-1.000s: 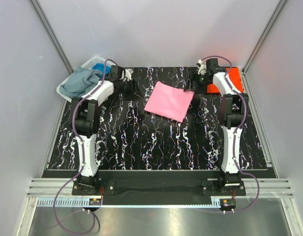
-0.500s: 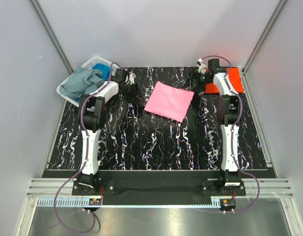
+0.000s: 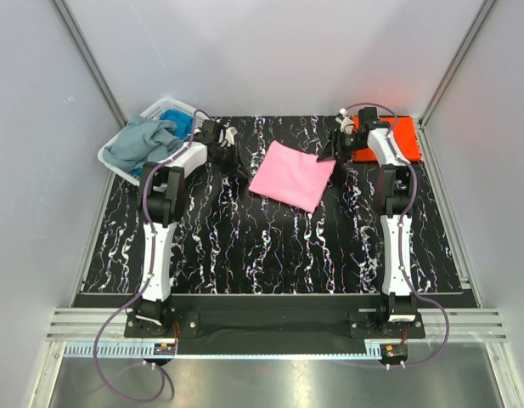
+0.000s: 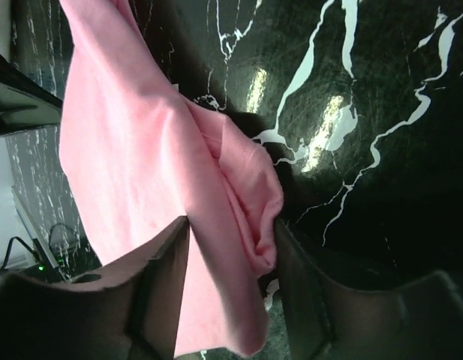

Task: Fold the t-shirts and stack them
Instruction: Neatly place the folded tshirt to the corner

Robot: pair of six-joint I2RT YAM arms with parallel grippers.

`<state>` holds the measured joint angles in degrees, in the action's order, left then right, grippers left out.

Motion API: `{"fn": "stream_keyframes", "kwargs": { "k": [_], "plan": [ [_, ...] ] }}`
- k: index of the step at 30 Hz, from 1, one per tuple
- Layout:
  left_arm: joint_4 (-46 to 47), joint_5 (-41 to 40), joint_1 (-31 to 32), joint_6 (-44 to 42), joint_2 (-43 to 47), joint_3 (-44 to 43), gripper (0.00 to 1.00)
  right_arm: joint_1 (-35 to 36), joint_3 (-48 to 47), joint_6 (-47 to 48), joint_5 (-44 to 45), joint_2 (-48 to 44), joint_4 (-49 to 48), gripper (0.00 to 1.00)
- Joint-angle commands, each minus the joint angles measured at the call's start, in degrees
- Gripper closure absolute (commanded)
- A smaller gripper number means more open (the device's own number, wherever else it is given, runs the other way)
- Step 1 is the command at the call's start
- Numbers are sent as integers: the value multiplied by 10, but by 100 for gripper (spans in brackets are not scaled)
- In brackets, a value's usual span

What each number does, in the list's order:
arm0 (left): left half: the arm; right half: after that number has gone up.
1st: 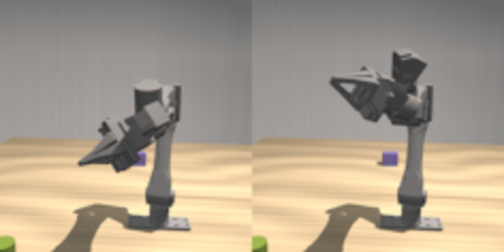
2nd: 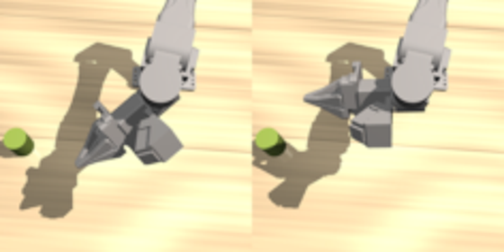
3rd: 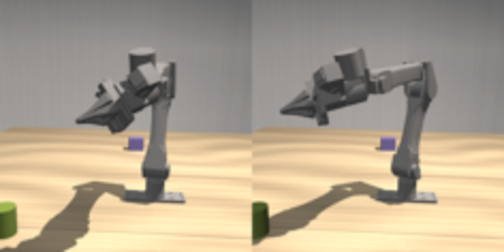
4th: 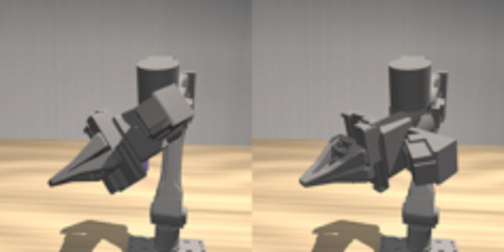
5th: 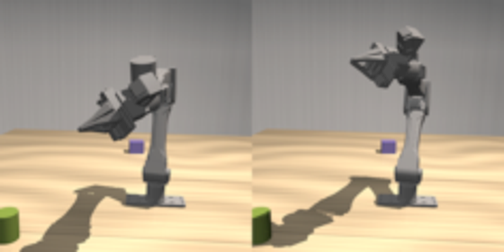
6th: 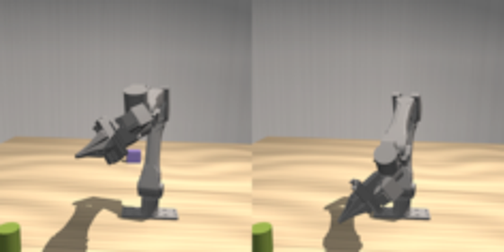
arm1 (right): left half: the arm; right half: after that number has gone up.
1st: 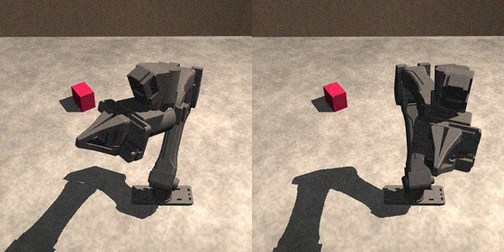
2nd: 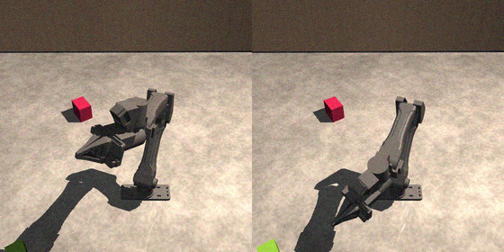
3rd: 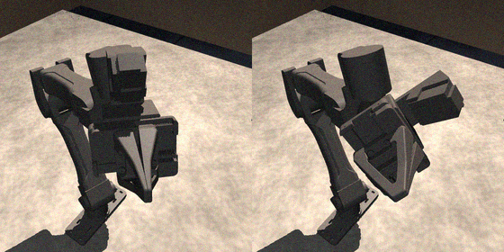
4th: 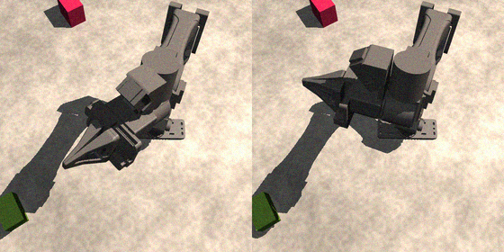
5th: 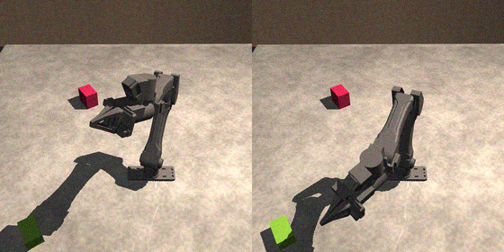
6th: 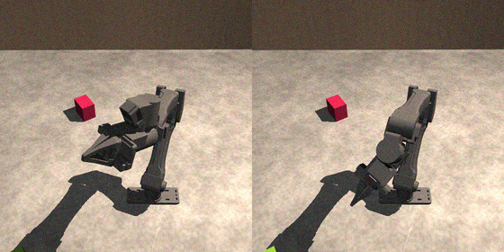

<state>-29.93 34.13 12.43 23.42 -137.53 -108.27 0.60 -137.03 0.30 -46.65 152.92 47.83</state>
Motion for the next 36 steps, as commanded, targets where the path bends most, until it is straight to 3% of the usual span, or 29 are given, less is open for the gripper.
{"fn": "stream_keyframes", "kwargs": {
  "k": [1, 4, 5, 7, 10, 12, 15, 16, 21, 26, 29, 36],
  "plan": [
    [8, 3, 4, 2, -10, -15, 100, -2, -20, 21, -19, 6, 24, 59],
    [13, 4, 5, 16, -6, -1, 100, -2, -20, 36, -19, -5, 11, 81],
    [22, 6, 7, 21, -4, 16, 100, -2, -16, 40, -23, -16, -8, 93],
    [23, -1, 15, 28, 11, 45, 100, -2, -5, 45, -56, -28, -40, 100],
    [9, -34, 16, 36, 45, 87, 100, -3, 4, 55, -68, -59, -44, 100],
    [-10, -65, 13, 31, 84, 101, 91, -2, 5, 64, -53, -80, -31, 100],
    [-48, -121, 10, 15, 141, 109, 67, -2, -5, 93, -21, -106, 12, 100],
    [-60, -143, 10, 15, 156, 114, 64, -2, -6, 108, -11, -113, 29, 100],
    [-23, -126, 17, 31, 267, 191, 64, -3, -26, 160, 87, -149, 80, 100],
    [8, -58, 35, 37, 341, 270, 64, -2, -57, 225, 203, -164, 128, 100],
    [24, -15, 48, 40, 365, 296, 64, -19, -49, 252, 244, -180, 126, 100],
    [6, 0, 73, 11, 384, 307, 64, -38, -79, 313, 334, -182, 116, 100]
  ]
}}
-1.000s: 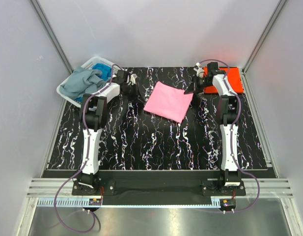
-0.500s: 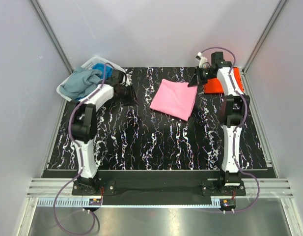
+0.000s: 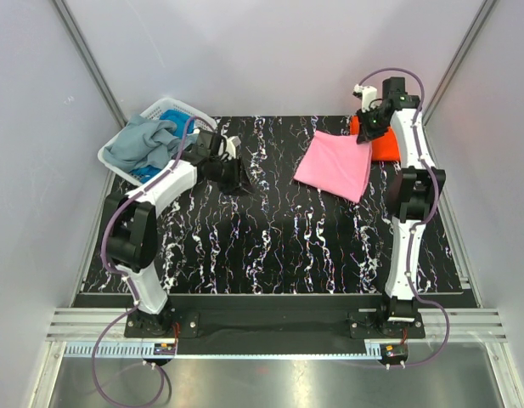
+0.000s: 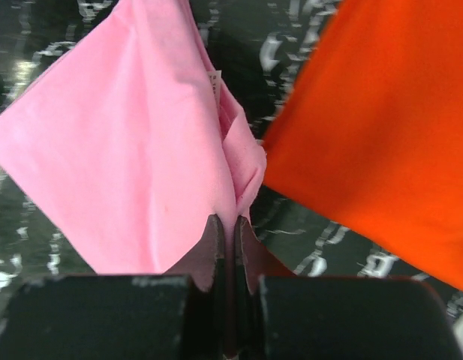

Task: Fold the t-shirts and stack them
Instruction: Neatly place the folded tshirt to the corner

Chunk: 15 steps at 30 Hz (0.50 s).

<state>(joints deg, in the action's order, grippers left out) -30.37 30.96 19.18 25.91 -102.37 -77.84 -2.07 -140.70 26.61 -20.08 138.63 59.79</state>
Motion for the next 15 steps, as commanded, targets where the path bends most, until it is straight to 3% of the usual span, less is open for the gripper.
{"fn": "stream_keyframes", "kwargs": {
  "k": [1, 5, 11, 15],
  "plan": [
    [18, 44, 6, -11, 34, 7, 64, -17, -49, 63, 76, -37, -7, 100],
    [23, 70, 13, -8, 46, 11, 64, -27, -59, 106, 103, -41, -18, 100],
    [21, 75, 37, -16, 66, 26, 64, -29, 56, 149, 96, -117, -155, 100],
    [20, 83, 44, -17, 67, 25, 64, -30, 2, 157, 109, -99, -137, 100]
  ]
}}
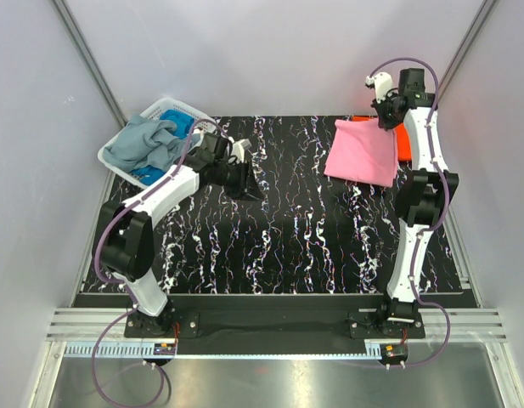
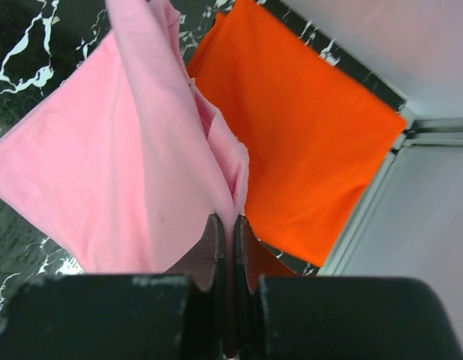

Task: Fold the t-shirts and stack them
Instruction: Neatly place the folded tshirt to the corner

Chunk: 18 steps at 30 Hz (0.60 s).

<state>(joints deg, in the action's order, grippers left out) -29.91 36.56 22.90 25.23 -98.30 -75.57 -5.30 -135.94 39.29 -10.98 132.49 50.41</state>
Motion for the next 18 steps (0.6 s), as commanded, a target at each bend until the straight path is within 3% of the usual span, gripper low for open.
{"fn": "stream_keyframes", "kwargs": {
  "k": [1, 6, 18],
  "plan": [
    [15, 27, 7, -11, 29, 2, 64, 2, -55, 38, 23, -29, -38, 100],
    [18, 31, 9, -10, 28, 3, 64, -2, -78, 68, 52, -23, -36, 100],
    [19, 30, 9, -9, 29, 4, 65, -39, -102, 87, 12, 20, -82, 100]
  ]
}}
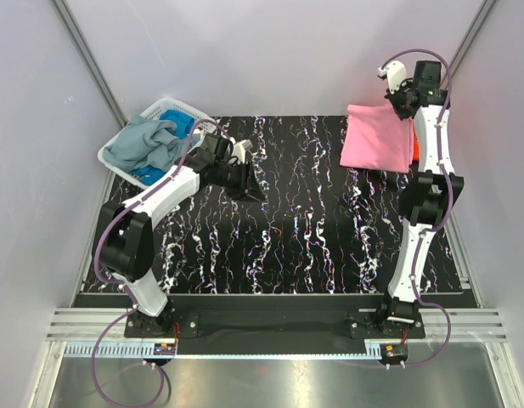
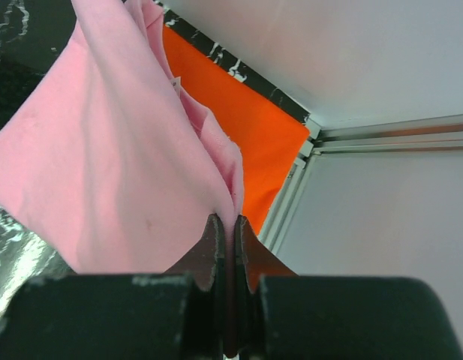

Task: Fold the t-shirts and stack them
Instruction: Neatly place the folded tshirt to the corner

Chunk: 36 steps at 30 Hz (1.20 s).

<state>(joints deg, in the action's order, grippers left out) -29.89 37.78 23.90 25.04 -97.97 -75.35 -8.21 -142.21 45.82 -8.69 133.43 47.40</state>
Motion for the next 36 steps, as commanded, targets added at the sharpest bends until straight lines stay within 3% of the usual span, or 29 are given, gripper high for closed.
{"fn": "stream_keyframes", "kwargs": {
  "k": [1, 15, 19, 21, 24, 29, 36],
  "plan": [
    [20, 18, -1, -8, 24, 2, 64, -12, -43, 23, -12, 19, -56, 100],
    [3, 11, -1, -18, 8, -6, 65, -25, -44, 81, -23, 67, -189, 100],
    [7, 19, -1, -16, 8, -8, 65, -23, -18, 67, -55, 25, -153, 100],
    [5, 15, -2, -16, 9, -8, 65, -23, 69, 66, -62, -18, -173, 100],
    [8, 16, -1, -14, 10, -4, 65, -21, 127, 63, -70, -87, -173, 100],
    [26, 36, -1, 0, 12, 6, 65, -22, 92, 71, -72, -114, -95, 100],
    [30, 43, -1, 3, 4, 7, 65, -23, 64, 86, -84, -113, -76, 100]
  ]
}}
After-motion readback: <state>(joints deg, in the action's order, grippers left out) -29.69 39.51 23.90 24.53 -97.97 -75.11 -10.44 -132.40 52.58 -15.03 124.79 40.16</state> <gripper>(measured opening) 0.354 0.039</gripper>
